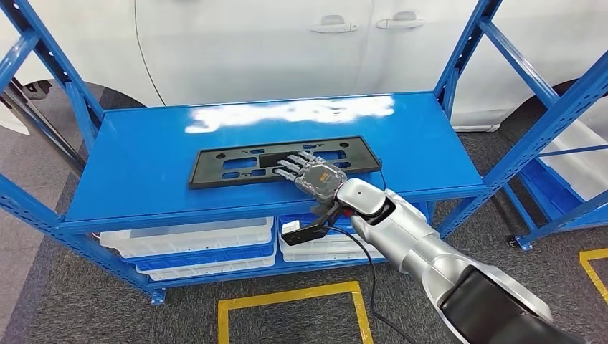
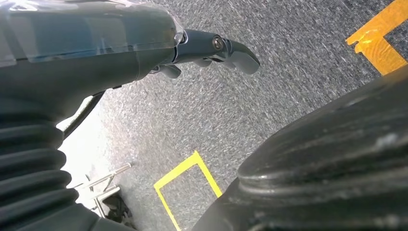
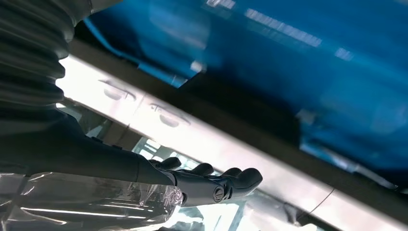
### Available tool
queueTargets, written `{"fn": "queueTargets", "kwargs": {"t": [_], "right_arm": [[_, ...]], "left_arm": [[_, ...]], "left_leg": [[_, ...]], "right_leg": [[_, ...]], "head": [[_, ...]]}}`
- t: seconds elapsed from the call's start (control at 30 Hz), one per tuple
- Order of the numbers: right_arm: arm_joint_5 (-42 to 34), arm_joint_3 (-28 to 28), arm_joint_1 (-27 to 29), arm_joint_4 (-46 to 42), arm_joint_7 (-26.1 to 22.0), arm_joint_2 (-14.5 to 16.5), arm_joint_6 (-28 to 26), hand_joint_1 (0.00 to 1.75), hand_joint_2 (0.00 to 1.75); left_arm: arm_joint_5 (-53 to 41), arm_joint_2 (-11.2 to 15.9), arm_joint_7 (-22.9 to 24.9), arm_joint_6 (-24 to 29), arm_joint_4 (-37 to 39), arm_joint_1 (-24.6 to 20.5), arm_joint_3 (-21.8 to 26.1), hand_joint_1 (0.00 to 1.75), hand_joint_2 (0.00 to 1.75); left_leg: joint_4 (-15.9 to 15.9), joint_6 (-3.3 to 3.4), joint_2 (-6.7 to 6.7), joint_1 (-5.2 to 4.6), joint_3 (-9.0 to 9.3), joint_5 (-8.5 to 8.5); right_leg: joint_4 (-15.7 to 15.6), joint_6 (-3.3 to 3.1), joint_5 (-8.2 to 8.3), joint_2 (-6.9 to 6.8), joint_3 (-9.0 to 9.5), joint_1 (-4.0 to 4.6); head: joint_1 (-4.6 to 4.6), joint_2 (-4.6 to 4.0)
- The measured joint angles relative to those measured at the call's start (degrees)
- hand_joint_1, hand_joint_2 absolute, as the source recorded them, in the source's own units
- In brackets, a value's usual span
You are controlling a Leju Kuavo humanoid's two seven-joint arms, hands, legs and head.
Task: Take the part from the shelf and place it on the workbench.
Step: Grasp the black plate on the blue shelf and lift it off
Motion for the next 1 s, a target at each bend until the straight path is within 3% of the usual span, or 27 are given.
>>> {"fn": "queueTargets", "kwargs": {"t": [0.03,0.07,0.1,0.17,0.2,0.27,0.33,0.37,0.43,0.5,0.53,0.57,0.63,0.67,0.73,0.83,0.9,0.97,1.0], "right_arm": [[0.3,0.3,0.1,0.6,0.5,0.6,-0.2,0.00,1.75],[0.5,0.5,0.2,1.1,0.8,1.2,-0.3,0.00,1.75],[0.5,0.6,0.1,1.5,1.0,1.6,-0.5,0.00,1.75],[0.5,0.8,-0.1,2.0,1.2,2.3,-0.6,0.00,1.75],[0.5,0.9,-0.1,2.3,1.2,2.6,-0.6,0.00,1.75],[0.6,1.1,-0.2,2.8,1.3,3.0,-0.7,0.00,1.75],[0.9,1.3,-0.2,3.2,1.6,3.5,-0.7,0.00,1.75],[1.4,1.3,-0.3,3.4,2.1,3.8,-0.7,0.00,1.75],[3.1,1.7,-0.3,4.0,4.4,5.1,-0.7,0.00,1.75],[4.9,2.3,-0.3,5.0,7.4,6.7,-0.6,0.00,1.75],[5.7,2.5,-0.3,5.7,9.1,7.5,-0.6,0.00,1.75],[6.4,2.7,-0.4,6.3,10.7,8.3,-0.4,0.00,1.75],[7.2,2.8,-1.1,7.7,13.4,9.9,-0.1,0.00,1.75],[7.4,2.8,-1.6,8.4,14.1,10.6,0.1,0.00,1.75],[7.5,2.8,-2.5,9.6,14.9,11.4,0.4,0.00,1.75],[7.5,2.8,-3.1,10.8,15.2,12.1,0.5,0.00,1.75],[7.5,2.8,-3.6,11.5,15.7,12.4,0.6,0.00,1.75],[7.5,2.7,-4.4,12.3,16.4,12.6,1.1,0.00,1.75],[7.5,2.5,-4.8,12.7,16.7,12.6,1.4,0.00,1.75]], "left_arm": [[0.0,0.0,0.0,0.0,0.0,0.0,0.0,0.00,0.00],[0.0,0.0,0.0,0.0,0.0,0.0,0.0,0.00,0.00],[0.0,-0.1,0.1,0.0,0.0,0.0,0.0,0.00,0.00],[0.0,-0.2,0.1,0.0,0.0,0.0,0.0,0.00,0.00],[0.0,-0.3,0.1,0.0,0.0,0.0,0.0,0.00,0.00],[0.0,-0.3,0.1,0.0,0.0,0.1,0.0,0.00,0.00],[0.0,-0.2,0.1,0.0,0.0,0.1,0.0,0.00,0.00],[0.0,-0.2,0.1,0.0,0.0,0.0,0.0,0.00,0.00],[0.0,-0.1,-0.3,0.0,0.0,0.0,0.0,0.00,0.00],[0.0,-0.1,-1.2,0.0,0.0,0.0,0.0,0.00,0.00],[0.0,-0.1,-1.4,0.0,0.0,0.0,0.0,0.00,0.00],[0.0,-0.1,-1.2,0.0,0.0,0.0,0.0,0.00,0.00],[-0.1,-0.1,-0.2,0.0,0.0,-0.1,0.0,0.00,0.00],[-0.1,-0.1,0.2,0.0,0.0,-0.1,0.0,0.00,0.00],[-0.1,-0.2,0.5,0.0,0.0,0.0,0.0,0.00,0.00],[-0.1,-0.3,0.6,0.0,0.0,0.0,0.0,0.00,0.00],[-0.1,-0.4,0.6,0.0,0.0,0.0,0.0,0.00,0.00],[-0.1,-0.4,0.6,0.0,0.0,0.0,0.0,0.00,0.00],[-0.1,-0.4,0.6,-0.1,0.0,0.0,0.0,0.00,0.00]], "left_leg": [[0.0,0.01,-0.05,-0.06,0.06,-0.03],[0.0,0.00,-0.10,-0.15,0.19,-0.09],[0.0,-0.04,-0.14,-0.22,0.34,-0.18],[0.0,-0.27,-0.22,-0.39,0.43,-0.37],[0.0,-0.48,-0.26,-0.38,0.37,-0.43],[-0.1,-0.98,-0.35,-0.36,0.28,-0.44],[0.3,-1.52,-0.26,-0.45,0.12,-0.98],[1.9,-1.84,-0.18,-0.46,-0.57,-1.96],[8.5,-2.47,-0.17,-0.36,-3.62,-5.16],[14.9,-2.99,-0.42,-0.33,-6.34,-7.24],[15.4,-3.19,-0.50,-0.34,-6.32,-6.72],[13.8,-3.33,-0.49,-0.31,-5.32,-5.20],[6.7,-3.58,-0.08,-0.13,-1.94,-1.43],[3.4,-3.50,0.10,-0.07,-0.59,-0.53],[1.0,-2.60,0.17,-0.11,0.13,-0.62],[0.8,-1.16,-0.09,-0.03,-0.28,-0.40],[0.7,-0.57,0.06,0.10,-0.35,-0.20],[0.7,-0.26,0.15,0.01,-0.45,-0.15],[0.7,-0.21,0.15,-0.05,-0.47,-0.14]], "right_leg": [[0.0,-0.16,0.79,-0.02,-0.11,0.03],[-2.5,-0.45,2.60,-0.01,0.94,0.11],[-6.6,-0.92,4.91,0.04,2.85,0.25],[-14.0,-1.82,7.71,0.24,6.31,0.68],[-15.9,-2.10,8.10,0.33,7.09,0.89],[-16.8,-2.33,8.00,0.33,7.22,1.04],[-17.5,-2.62,8.21,0.18,7.70,0.55],[-17.9,-2.80,8.34,0.14,7.98,0.27],[-18.3,-3.12,8.38,0.19,8.36,0.04],[-18.2,-3.21,8.19,0.32,8.67,0.01],[-18.0,-3.18,8.04,0.39,8.86,-0.02],[-17.8,-3.09,7.85,0.46,9.01,-0.05],[-17.2,-2.73,7.42,0.59,9.01,-0.02],[-16.8,-2.52,7.25,0.63,8.74,0.11],[-16.3,-2.05,7.25,0.65,7.97,0.52],[-15.5,-1.37,6.95,0.43,7.21,0.62],[-11.3,-0.77,4.54,0.23,5.36,0.44],[-3.6,-0.41,1.00,0.02,1.68,0.34],[-0.3,-0.40,0.02,-0.03,0.08,0.34]], "head": [[0.00,0.00],[0.00,0.00],[0.00,0.00],[-0.01,0.00],[0.00,0.00],[0.01,0.00],[0.01,0.00],[0.00,0.00],[-0.01,0.00],[-0.01,0.00],[-0.01,0.00],[-0.01,0.00],[-0.01,0.00],[-0.01,0.00],[-0.01,0.00],[0.00,0.00],[-0.01,0.00],[-0.01,0.00],[0.00,0.00]]}}
